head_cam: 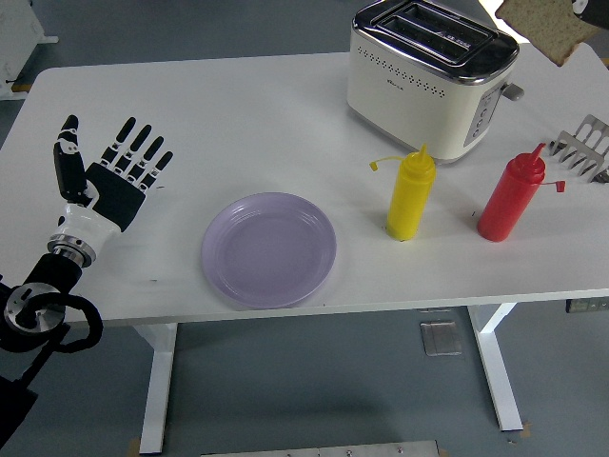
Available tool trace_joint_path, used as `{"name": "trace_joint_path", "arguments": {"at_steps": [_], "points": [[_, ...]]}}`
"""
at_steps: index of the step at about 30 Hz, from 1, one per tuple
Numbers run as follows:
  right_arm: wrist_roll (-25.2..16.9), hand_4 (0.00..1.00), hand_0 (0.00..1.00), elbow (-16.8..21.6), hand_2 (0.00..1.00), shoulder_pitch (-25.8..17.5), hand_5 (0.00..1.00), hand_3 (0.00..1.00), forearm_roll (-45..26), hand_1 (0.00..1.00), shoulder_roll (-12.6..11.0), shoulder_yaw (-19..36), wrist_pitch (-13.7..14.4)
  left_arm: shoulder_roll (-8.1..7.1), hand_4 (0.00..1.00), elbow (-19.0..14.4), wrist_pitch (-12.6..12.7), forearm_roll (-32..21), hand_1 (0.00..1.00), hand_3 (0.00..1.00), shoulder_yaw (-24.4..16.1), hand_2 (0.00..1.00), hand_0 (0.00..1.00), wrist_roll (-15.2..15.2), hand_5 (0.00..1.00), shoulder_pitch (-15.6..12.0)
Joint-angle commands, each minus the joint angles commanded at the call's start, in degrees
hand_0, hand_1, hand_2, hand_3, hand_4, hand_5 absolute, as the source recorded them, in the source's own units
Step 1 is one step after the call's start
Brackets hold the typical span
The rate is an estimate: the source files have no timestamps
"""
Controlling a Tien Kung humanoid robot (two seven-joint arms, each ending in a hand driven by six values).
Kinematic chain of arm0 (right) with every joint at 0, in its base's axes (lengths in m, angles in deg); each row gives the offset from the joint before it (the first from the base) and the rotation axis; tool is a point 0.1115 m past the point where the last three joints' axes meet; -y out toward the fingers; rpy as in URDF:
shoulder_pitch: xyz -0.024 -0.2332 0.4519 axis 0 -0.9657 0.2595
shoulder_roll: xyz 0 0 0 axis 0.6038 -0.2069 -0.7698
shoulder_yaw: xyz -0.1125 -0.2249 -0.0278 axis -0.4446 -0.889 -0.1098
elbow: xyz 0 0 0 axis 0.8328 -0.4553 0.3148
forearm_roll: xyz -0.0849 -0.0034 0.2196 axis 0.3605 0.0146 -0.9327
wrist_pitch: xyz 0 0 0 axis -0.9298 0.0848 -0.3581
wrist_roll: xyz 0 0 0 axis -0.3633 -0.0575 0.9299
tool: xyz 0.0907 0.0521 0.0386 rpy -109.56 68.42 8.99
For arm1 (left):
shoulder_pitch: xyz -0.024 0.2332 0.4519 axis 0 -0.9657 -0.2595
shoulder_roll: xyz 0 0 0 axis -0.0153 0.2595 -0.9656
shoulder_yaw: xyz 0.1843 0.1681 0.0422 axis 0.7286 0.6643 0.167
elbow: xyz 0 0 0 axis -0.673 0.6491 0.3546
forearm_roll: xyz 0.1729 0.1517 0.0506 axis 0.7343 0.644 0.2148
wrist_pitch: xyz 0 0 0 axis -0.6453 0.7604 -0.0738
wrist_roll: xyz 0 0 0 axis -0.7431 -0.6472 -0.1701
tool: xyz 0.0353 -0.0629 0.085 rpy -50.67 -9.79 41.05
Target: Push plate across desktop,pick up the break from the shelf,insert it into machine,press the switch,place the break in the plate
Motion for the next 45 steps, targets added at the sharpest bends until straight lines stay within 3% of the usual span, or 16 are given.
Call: {"name": "trace_joint_path", "arguments": {"at_steps": [9,21,30,45], "points": [[2.23,0.439,0.227,-2.19,0.451,8.15,0.002,0.509,-5.35,0.344,1.57,-7.65,-2.80,-0.94,0.794,-0.53,-0.26,-0.82,0.769,0.720,-4.88,0.718,0.840,-0.85,0.998,-2.65],[5.16,0.450,0.222,-8.97,0.453,18.13,0.002,0.508,-11.23,0.342,6.15,-15.37,-3.90,-1.77,0.795,-1.28,-0.25,-1.15,0.767,0.719,-4.99,0.716,0.838,-0.82,0.998,-3.16],[5.32,0.457,0.221,-16.74,0.453,24.56,0.002,0.509,-14.64,0.342,9.45,-20.46,-3.99,-2.66,0.797,-3.27,-1.26,-6.04,0.767,0.718,-6.76,0.712,0.834,-2.82,0.998,-3.83],[2.58,0.466,0.221,-30.33,0.454,29.56,0.002,0.509,-14.06,0.342,15.17,-27.58,-2.18,-3.41,0.797,-4.69,-1.26,-8.18,0.763,0.717,-5.98,0.712,0.832,-3.03,0.998,-4.02]]}}
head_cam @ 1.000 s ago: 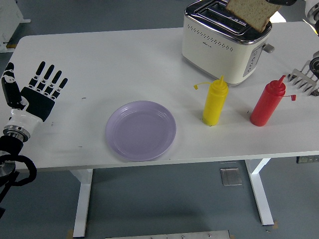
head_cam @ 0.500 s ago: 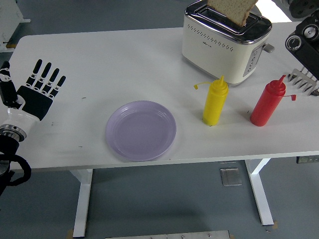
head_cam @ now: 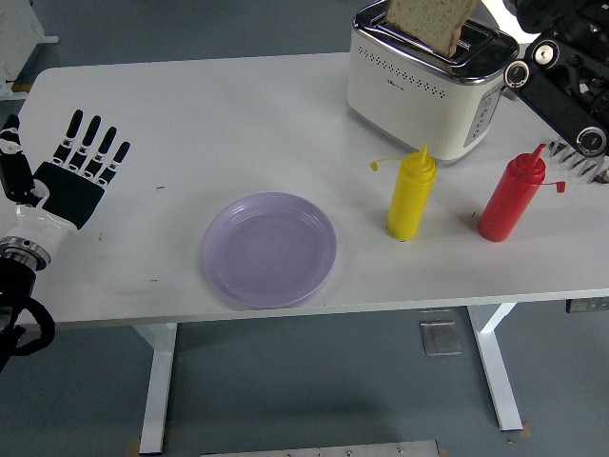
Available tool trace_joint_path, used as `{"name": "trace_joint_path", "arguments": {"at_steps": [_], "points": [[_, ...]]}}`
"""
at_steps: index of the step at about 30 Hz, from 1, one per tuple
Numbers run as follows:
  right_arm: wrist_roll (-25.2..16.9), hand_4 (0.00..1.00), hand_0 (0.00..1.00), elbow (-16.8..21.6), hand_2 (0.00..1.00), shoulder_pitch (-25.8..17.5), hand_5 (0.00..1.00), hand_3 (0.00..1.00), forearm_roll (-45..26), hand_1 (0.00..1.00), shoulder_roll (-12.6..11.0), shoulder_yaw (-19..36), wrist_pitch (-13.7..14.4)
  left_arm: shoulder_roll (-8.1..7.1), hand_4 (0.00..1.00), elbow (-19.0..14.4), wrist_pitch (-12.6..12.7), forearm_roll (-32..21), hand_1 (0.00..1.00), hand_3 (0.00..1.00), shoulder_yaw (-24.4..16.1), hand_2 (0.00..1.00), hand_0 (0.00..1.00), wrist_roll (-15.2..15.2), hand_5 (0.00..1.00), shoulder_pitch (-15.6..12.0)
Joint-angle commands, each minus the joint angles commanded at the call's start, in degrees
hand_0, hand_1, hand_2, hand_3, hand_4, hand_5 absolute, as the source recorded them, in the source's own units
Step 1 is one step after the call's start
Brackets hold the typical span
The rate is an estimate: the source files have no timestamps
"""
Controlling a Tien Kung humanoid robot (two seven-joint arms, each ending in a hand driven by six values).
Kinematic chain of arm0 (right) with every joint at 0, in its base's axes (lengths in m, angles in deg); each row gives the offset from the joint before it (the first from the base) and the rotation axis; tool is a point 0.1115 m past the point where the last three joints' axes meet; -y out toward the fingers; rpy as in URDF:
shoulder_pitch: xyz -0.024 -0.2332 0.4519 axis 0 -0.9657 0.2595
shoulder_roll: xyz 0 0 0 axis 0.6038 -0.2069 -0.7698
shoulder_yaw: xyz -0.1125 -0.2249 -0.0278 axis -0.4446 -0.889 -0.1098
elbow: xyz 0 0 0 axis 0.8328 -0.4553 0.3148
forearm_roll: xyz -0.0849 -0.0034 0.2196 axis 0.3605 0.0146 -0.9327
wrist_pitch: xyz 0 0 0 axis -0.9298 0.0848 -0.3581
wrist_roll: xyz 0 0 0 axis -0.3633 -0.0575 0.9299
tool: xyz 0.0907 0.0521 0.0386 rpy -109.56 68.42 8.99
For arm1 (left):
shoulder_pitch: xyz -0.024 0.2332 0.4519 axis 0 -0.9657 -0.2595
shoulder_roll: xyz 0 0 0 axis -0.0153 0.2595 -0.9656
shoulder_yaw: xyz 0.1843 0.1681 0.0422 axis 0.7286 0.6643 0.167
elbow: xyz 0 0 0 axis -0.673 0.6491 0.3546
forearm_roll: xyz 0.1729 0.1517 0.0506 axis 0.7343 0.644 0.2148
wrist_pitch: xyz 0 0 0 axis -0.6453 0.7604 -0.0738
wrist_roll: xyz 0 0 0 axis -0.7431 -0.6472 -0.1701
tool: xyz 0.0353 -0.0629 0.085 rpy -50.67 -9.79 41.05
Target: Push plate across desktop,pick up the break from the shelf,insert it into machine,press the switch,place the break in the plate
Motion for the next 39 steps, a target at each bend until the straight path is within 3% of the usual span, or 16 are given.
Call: {"name": "trace_joint_path", "arguments": {"at_steps": [16,39], "points": [[-2.27,0.473,0.221,-6.55,0.455,2.36,0.002,0.509,1.47,0.342,2.26,-5.72,1.24,-0.41,0.800,-0.02,0.17,-0.22,0.761,0.716,0.55,0.710,0.830,0.21,0.998,0.21],[-3.55,0.486,0.220,-9.69,0.456,6.46,0.002,0.510,-0.19,0.342,4.55,-11.18,-0.49,-0.68,0.801,0.28,0.24,-0.88,0.761,0.715,2.08,0.708,0.829,0.25,0.998,0.45]]}}
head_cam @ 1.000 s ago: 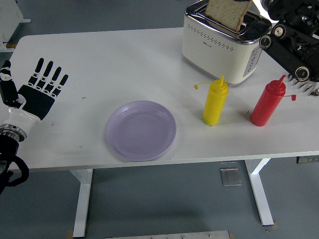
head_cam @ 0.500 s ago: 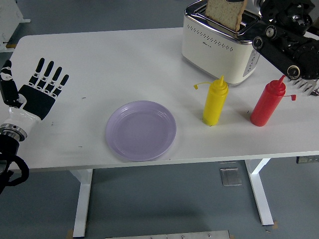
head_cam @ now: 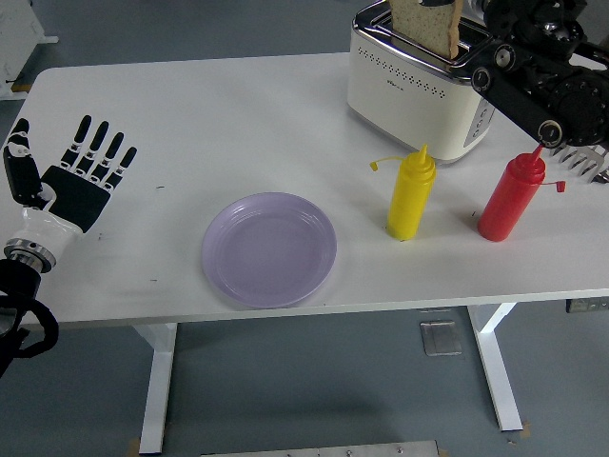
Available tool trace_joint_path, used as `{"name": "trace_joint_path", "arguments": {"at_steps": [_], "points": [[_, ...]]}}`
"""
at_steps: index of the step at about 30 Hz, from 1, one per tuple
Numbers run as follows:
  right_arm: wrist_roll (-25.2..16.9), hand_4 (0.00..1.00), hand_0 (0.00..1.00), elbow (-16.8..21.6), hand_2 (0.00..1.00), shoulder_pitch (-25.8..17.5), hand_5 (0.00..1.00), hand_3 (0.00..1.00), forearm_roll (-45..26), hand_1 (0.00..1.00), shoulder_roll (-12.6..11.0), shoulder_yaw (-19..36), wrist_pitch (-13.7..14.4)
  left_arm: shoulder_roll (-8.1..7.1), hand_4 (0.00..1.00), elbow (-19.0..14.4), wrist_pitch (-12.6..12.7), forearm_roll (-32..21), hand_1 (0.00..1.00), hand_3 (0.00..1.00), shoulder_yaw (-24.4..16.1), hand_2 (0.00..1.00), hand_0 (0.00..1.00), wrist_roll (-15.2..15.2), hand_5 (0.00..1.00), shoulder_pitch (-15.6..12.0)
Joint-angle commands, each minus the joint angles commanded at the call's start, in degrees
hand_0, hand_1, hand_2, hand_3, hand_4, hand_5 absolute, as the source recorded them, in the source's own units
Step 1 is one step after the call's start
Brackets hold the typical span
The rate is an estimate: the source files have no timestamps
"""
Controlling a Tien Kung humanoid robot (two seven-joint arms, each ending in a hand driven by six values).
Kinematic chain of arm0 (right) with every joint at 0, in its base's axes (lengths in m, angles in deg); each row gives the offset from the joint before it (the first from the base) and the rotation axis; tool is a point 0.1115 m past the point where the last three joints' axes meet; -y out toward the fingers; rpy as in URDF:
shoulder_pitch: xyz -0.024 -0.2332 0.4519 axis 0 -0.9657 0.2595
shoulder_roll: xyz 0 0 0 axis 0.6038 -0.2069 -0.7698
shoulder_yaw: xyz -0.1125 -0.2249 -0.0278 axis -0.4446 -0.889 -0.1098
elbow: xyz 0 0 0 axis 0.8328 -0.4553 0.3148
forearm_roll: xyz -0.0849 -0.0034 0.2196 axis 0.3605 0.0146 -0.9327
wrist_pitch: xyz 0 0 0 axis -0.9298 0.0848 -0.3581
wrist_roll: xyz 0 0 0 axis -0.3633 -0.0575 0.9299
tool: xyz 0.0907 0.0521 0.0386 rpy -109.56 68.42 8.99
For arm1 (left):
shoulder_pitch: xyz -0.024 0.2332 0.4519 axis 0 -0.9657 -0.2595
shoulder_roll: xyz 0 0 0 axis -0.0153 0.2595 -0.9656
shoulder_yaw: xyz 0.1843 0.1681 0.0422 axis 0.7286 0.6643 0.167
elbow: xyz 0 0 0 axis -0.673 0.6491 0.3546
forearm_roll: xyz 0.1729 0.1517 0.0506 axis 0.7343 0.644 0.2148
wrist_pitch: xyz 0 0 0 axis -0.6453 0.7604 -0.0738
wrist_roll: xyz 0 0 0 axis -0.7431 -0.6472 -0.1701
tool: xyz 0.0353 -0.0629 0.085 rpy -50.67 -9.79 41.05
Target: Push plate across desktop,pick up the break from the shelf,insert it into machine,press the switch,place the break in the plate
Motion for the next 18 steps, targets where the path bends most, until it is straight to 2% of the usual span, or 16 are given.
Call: {"name": "trace_joint_path", "arguments": {"at_steps": [18], "points": [[-0.02,0.502,0.219,-1.34,0.456,1.08,0.002,0.510,-0.18,0.342,0.23,0.41,-0.67,0.11,0.800,0.26,0.08,-0.14,0.761,0.714,1.86,0.708,0.829,0.06,0.998,0.23]]}}
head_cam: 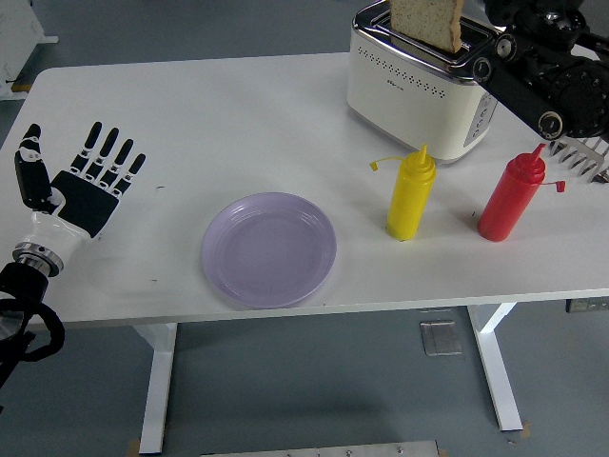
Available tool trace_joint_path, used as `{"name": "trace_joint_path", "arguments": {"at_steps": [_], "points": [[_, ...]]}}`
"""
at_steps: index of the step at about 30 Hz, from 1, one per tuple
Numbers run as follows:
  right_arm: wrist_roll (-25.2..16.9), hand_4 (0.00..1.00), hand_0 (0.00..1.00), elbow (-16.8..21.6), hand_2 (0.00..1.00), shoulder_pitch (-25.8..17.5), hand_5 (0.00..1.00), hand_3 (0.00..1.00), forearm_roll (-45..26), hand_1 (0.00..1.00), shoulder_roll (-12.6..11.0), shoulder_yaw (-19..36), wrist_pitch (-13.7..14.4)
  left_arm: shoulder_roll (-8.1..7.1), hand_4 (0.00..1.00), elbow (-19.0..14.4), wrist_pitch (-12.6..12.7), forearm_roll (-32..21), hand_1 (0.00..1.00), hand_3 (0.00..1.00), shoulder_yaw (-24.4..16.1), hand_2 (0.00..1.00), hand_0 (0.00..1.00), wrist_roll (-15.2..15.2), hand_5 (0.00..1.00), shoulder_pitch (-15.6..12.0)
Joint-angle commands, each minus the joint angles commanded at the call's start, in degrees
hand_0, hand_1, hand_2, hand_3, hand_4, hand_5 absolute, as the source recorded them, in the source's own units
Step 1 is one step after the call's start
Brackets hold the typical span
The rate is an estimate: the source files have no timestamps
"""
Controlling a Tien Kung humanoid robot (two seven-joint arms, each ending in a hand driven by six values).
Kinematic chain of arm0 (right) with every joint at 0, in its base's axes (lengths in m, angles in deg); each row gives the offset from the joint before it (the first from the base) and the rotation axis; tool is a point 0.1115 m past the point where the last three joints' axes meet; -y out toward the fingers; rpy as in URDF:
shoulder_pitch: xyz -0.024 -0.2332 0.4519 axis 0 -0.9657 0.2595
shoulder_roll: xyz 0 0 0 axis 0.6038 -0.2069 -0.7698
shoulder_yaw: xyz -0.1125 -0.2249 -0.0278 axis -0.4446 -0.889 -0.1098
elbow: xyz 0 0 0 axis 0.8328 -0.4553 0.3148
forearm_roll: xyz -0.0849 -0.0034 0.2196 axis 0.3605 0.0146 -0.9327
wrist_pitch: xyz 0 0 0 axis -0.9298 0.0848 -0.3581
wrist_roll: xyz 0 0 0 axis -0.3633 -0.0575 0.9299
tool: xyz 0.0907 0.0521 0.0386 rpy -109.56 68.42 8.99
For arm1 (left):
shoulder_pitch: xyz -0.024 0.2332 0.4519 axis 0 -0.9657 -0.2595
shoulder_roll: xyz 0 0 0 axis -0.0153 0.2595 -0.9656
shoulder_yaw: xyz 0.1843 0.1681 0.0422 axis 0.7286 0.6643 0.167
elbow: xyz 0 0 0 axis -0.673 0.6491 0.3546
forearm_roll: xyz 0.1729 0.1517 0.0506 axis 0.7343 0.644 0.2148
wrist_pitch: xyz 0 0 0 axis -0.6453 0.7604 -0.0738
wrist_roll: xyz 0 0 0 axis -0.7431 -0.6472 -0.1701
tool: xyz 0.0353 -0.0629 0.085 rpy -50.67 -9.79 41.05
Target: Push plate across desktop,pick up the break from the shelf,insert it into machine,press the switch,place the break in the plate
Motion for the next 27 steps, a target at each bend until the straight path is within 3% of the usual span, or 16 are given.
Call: {"name": "trace_joint_path", "arguments": {"at_steps": [27], "points": [[0.62,0.507,0.219,-2.40,0.474,-1.90,0.002,0.521,-6.22,0.367,0.40,0.02,1.33,0.04,0.798,-0.37,-0.16,-1.31,0.760,0.714,-0.04,0.709,0.828,-0.34,0.998,0.26]]}}
